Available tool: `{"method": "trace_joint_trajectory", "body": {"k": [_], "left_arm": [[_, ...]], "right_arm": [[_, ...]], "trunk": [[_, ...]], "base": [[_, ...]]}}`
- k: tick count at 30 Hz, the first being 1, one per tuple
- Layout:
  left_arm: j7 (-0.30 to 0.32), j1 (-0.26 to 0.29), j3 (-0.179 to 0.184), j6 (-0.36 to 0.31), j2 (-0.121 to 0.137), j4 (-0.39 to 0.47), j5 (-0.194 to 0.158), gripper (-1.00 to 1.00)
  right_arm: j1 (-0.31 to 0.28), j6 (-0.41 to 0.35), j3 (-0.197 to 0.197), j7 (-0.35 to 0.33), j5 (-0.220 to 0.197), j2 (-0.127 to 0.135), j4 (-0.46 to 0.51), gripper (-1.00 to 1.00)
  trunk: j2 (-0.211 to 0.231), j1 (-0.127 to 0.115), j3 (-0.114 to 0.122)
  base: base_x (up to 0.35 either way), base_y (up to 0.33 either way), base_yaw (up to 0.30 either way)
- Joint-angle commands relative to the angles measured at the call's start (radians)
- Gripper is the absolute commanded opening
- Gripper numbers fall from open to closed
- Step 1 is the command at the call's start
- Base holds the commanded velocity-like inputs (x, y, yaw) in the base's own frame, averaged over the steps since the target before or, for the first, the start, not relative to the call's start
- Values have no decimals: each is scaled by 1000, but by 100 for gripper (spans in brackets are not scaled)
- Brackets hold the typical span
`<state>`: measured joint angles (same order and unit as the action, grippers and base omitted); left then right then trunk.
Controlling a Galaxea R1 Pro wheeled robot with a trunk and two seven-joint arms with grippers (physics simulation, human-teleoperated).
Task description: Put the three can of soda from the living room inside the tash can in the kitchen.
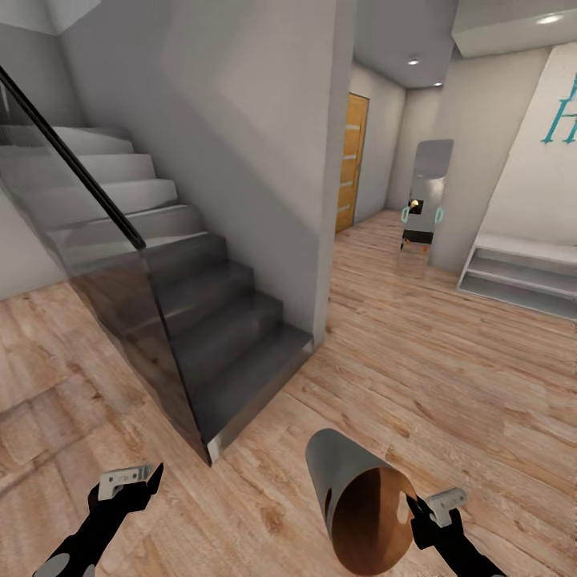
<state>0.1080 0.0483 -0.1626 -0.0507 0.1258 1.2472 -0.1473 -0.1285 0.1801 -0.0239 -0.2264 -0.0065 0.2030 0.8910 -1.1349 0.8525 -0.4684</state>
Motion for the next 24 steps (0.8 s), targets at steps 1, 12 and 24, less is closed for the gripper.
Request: {"method": "trace_joint_trajectory", "body": {"k": [1,12,24], "left_arm": [[0,0,0,0,0,0,0,100],[-1,0,0,0,0,-1,0,100],[-1,0,1,0,0,-3,0,100]], "right_arm": [[0,-1,1,-11,-7,0,2,-100],[0,0,3,-11,-7,0,-15,-100],[0,1,4,-11,-7,1,-21,-100]], "trunk": [[0,0,1],[0,0,13],[0,0,27]], "base": [[0,0,-165],[0,0,-179],[0,0,-185]]}}
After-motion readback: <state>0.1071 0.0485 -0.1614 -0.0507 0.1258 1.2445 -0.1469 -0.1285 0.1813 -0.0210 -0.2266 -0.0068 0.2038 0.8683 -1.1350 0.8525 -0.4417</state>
